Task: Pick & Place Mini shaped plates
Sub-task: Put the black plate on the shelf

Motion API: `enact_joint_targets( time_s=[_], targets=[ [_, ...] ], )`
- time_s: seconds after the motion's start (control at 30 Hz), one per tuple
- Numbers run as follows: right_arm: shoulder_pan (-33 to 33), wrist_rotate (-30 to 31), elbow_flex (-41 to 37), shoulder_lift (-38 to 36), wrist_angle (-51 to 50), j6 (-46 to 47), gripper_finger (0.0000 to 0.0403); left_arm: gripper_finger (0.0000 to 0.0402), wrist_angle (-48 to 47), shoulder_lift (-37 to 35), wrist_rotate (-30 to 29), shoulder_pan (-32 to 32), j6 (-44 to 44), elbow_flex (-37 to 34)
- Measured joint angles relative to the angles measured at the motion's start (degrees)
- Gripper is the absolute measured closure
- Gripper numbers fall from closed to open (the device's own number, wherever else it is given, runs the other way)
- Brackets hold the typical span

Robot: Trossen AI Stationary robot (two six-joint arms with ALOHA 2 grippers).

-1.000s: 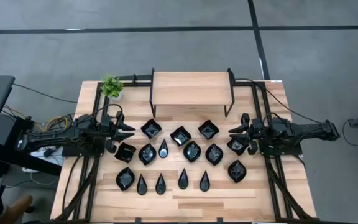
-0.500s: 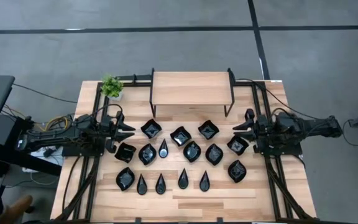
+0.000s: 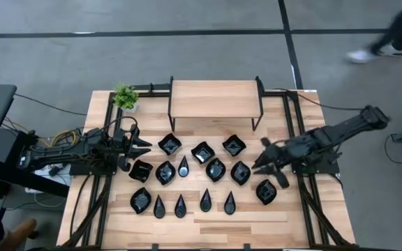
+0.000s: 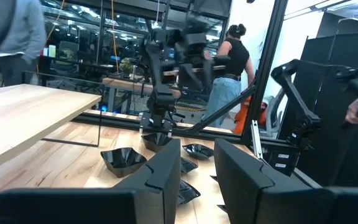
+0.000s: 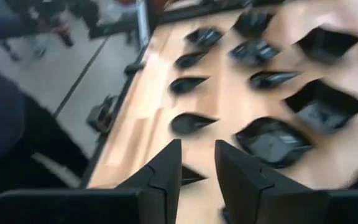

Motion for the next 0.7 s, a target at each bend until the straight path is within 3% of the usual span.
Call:
enact_joint_targets(
  time_s=[0.37,0.53,0.7],
  targets=[
    [9.3,0.0,7.0,18.9,-0.4,25.3,0.031,0.0302,0.4,0.0,0.5,0.0,0.0,0.0],
    [9.8,-1.0,7.0,24.5,-0.8,41.9,0.031,0.0302,0.5,0.0,2.1,0.0,0.0,0.0],
    [8.2,-5.2,7.0,28.3,-0.9,50.4,0.031,0.0302,0.4,0.0,2.1,0.0,0.0,0.0]
  ],
)
